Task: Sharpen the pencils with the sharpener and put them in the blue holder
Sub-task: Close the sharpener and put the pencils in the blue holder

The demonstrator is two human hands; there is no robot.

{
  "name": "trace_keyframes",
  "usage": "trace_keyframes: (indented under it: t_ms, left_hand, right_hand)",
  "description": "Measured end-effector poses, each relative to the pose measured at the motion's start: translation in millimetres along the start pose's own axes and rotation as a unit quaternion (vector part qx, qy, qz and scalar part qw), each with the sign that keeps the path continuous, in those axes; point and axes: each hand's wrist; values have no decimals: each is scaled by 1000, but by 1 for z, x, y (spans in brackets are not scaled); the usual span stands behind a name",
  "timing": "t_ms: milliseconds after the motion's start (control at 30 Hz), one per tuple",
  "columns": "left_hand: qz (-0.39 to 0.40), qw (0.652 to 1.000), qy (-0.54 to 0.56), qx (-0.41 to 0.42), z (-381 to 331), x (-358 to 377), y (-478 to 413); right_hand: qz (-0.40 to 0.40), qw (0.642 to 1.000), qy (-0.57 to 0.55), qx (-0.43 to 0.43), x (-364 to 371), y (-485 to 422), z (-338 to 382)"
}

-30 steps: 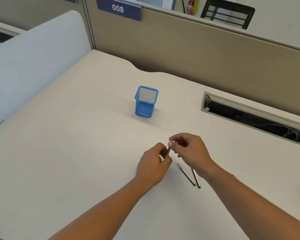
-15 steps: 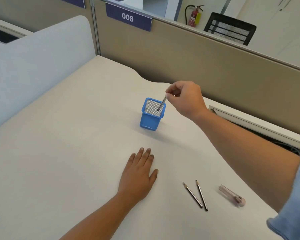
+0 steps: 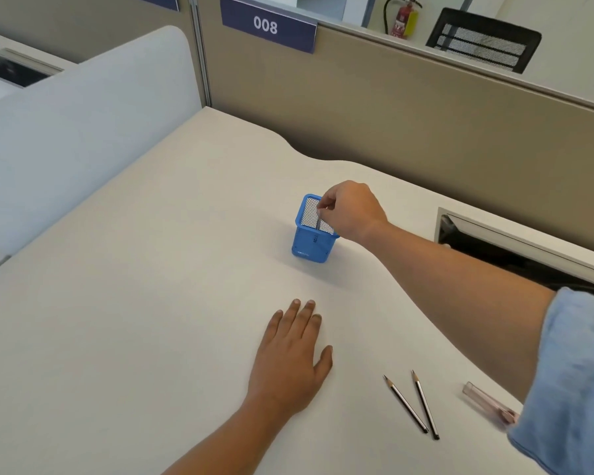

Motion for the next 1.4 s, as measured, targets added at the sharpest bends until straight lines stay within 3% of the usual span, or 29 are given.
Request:
trace_keyframes:
  t_ms: [233, 400, 500, 733, 1000, 1133, 1267, 1400]
  left_hand:
    - [-8, 1000, -6, 5, 0, -1, -1]
    - [-8, 1000, -7, 4, 1, 0, -1]
    - [-21, 1000, -2, 5, 2, 0, -2]
    - [-22, 999, -19, 12, 1, 1, -2]
    - [-13, 1000, -22, 7, -1, -1, 2]
    - [-15, 1000, -19, 8, -1, -1, 2]
    - [-24, 999, -27, 7, -2, 0, 3]
    - [-21, 999, -28, 9, -4, 0, 2]
  right_hand:
    - [-83, 991, -93, 41, -8, 8, -11]
    - [-125, 979, -148, 71, -30, 61, -39]
    - [-83, 982, -127, 112, -41, 118, -70]
    - [106, 980, 43, 160, -29, 240, -108]
    - [76, 984, 46, 152, -16, 262, -111]
    - [31, 978, 10, 205, -36, 259, -116]
    - [40, 960, -12, 277, -53, 266, -127]
    - [43, 958, -21, 282, -54, 271, -135]
Point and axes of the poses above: each hand's wrist, its own y-axis away from the middle knuckle, its own x-axis out of the palm, z = x × y, and after that the axes turned 10 degrees about -z, right-handed
